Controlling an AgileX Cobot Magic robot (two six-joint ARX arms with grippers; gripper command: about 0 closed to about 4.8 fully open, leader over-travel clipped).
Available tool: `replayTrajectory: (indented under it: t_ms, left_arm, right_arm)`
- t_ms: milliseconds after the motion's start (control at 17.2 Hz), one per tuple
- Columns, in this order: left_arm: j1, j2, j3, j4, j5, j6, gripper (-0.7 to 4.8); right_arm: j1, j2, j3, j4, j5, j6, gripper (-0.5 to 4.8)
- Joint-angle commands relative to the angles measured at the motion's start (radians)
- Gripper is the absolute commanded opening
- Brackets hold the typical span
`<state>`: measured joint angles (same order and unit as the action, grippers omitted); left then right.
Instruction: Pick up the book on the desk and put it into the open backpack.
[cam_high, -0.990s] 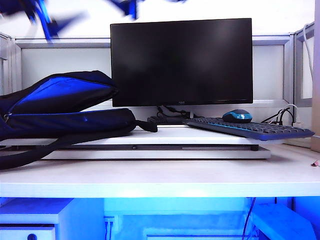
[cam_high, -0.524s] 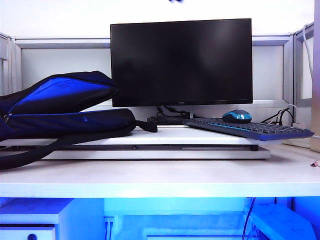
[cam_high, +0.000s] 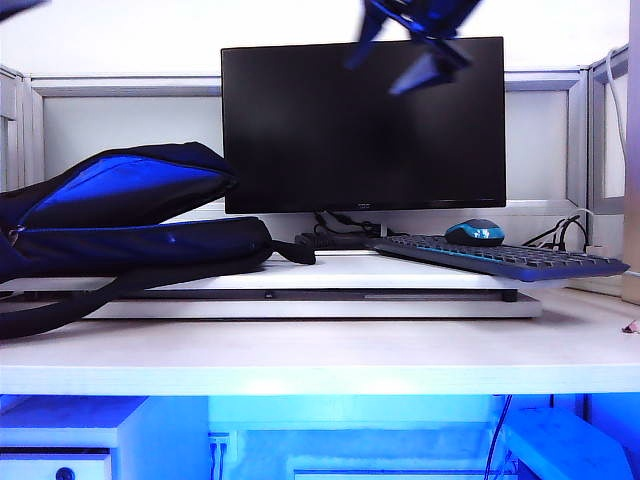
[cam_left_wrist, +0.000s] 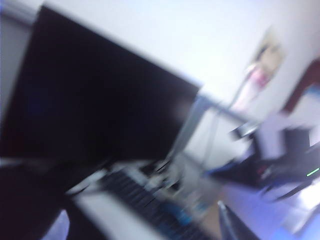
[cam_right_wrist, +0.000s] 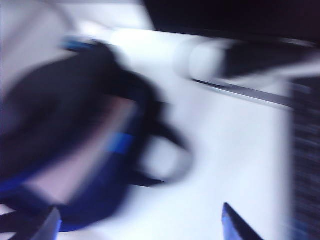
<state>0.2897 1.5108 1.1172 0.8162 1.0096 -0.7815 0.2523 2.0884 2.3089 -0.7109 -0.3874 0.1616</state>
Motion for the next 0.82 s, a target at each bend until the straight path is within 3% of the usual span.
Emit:
replayTrajectory:
  t_ms: [58,116,291,524,815]
  left_arm:
    - [0.001,-0.063,0.002,-0.259,-0.058,0.261,3.98]
    - [0.001,-0.083,0.002,-0.340,-0.099,0.314,3.98]
    - [-0.001,-0.147,0.002,-0.542,-0.230,0.460,3.95]
    - [-0.044,-0.255,0.002,-0.804,-0.300,0.705,3.94]
    - [-0.052,-0.377,0.002,-0.942,-0.291,0.729,3.93]
  right_arm:
    - [-0.070,-0.080,0.004,0.003,0.079,-0.024,3.89]
    - [-0.093,-0.110,0.004,0.005,0.082,-0.028,3.65]
    - [-0.140,-0.190,0.003,-0.003,0.097,-0.050,3.65]
    - [-0.152,-0.270,0.002,-0.085,0.142,-0.138,3.65]
    - [-0.178,-0.276,-0.034,-0.151,0.134,-0.148,3.65]
